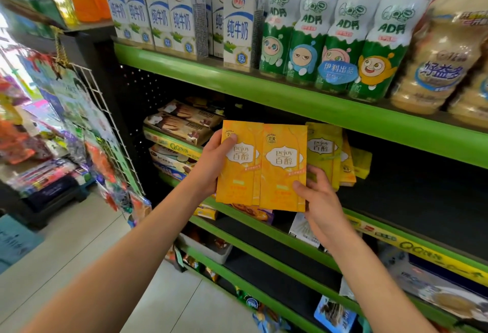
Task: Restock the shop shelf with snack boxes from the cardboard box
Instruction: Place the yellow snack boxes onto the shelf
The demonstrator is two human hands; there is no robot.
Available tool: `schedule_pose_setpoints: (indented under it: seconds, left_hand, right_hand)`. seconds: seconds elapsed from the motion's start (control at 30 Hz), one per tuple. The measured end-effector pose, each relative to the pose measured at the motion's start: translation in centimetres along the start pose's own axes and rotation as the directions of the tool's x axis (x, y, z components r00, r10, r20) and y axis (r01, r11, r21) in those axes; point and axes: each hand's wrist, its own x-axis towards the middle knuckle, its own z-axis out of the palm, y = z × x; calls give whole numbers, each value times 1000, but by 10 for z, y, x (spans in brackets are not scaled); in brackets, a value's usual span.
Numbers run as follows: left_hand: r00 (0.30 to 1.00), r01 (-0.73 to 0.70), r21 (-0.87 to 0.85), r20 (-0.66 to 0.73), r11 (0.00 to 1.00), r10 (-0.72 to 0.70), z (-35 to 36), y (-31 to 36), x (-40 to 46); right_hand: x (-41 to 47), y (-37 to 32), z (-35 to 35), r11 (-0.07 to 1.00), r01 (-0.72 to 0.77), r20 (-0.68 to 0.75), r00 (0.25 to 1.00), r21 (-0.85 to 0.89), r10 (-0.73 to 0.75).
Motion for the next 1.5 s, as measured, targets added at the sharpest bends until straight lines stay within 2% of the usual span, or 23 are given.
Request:
schedule_pose_setpoints:
  seconds: [1.3,1.5]
  left_hand:
    - [1000,6,-21,-14,1000,-6,0,4,-8]
    - [1000,26,33,-1,999,-26,-9,5,-4]
  right_hand:
    - [3,-1,2,999,4,20,1000,39,-5]
    - [4,2,9,999,-2,16,1000,48,1]
